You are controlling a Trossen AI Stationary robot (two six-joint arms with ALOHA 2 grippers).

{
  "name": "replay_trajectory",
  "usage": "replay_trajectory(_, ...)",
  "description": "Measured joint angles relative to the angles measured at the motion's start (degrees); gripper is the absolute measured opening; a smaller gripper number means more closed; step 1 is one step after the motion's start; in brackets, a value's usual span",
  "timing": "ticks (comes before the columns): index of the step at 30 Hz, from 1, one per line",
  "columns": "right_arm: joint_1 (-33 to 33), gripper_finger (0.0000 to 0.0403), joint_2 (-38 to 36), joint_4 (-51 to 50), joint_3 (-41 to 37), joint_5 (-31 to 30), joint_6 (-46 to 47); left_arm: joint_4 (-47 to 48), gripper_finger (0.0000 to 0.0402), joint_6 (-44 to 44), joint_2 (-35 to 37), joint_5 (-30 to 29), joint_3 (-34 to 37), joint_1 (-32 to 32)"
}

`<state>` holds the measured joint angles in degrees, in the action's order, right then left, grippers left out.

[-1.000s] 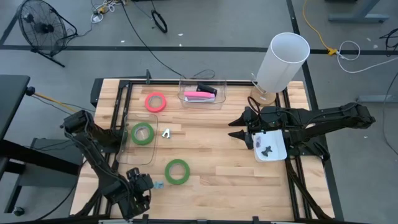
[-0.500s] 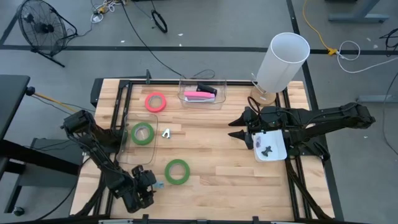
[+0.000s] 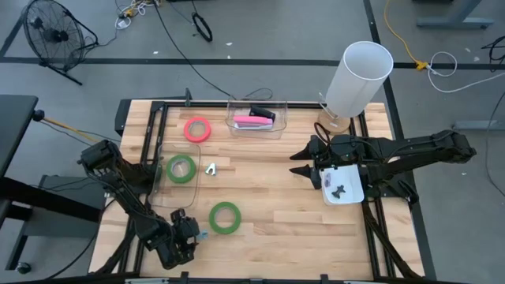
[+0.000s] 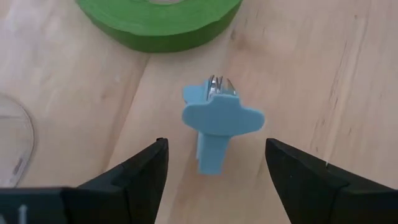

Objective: Pick and place Stapler, Stapler remover, tape
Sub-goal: Put the blue staple remover into the white bin

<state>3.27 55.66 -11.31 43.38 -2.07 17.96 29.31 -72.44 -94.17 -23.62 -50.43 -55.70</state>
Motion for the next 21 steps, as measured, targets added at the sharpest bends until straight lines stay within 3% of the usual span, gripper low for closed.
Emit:
replay_trajectory(8,0.00,0.0233,0.00,-0.02,0.00,0.02,-0.01,-2.07,0.0264,0.06,0.00,5.79,-1.36,0.00)
replay_trajectory(15,0.00,0.0233,0.00,-0.02,0.00,0.00,-0.42,0.43,0.0263,-0.54,0.04,4.99,-4.39,-0.07)
replay_trajectory(21,0.00,0.0233,0.00,-0.02,0.00,0.00,-0.25,1.10,0.0263,-7.25,0.04,5.05,-4.39,-1.59)
